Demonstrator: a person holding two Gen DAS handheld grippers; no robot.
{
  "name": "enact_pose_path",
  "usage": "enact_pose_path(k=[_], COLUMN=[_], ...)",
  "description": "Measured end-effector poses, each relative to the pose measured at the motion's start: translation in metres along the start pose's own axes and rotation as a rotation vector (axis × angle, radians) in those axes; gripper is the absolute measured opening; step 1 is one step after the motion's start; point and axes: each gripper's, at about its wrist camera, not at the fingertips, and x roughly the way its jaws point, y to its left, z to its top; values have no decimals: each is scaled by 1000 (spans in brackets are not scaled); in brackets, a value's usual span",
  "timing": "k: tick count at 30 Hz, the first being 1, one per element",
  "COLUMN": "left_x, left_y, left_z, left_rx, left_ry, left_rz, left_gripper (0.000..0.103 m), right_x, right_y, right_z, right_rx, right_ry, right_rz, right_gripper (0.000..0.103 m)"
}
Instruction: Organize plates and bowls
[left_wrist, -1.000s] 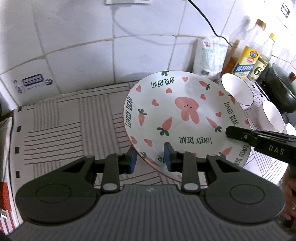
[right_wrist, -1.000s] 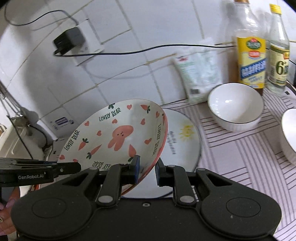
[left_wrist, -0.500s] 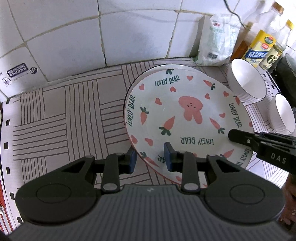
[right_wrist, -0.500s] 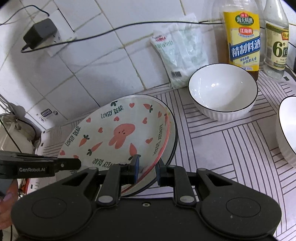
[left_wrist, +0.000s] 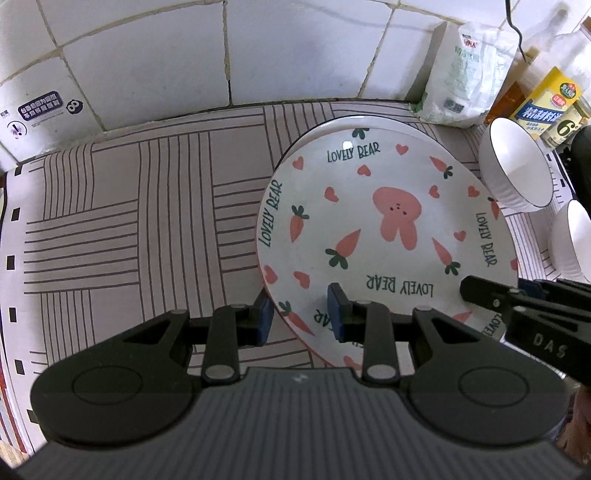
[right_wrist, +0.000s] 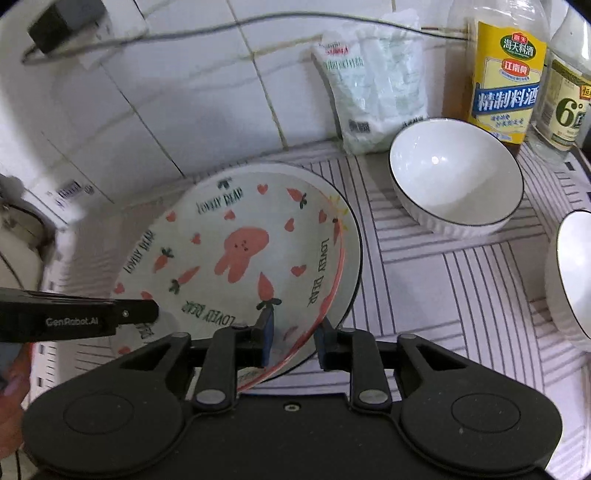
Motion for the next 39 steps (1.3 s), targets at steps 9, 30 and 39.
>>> enact_pose_path(k=[9,30,39], left_x=[7,-10,-51], left_y=[-3,-5,-40], left_z=[5,-4,-21], left_rx=[58,69,141], left_ry=[32,25,-11], left_rz=[9,-29,-47], left_gripper=[29,24,24], right_x=[7,-41,-102], right_y=[30,3,-29], right_z=[-2,-34,-63], right_rx=[-67,-30,14], right_ry=[48,-160,-295], right_rz=[-192,-143,-225], right_gripper=[45,43,44])
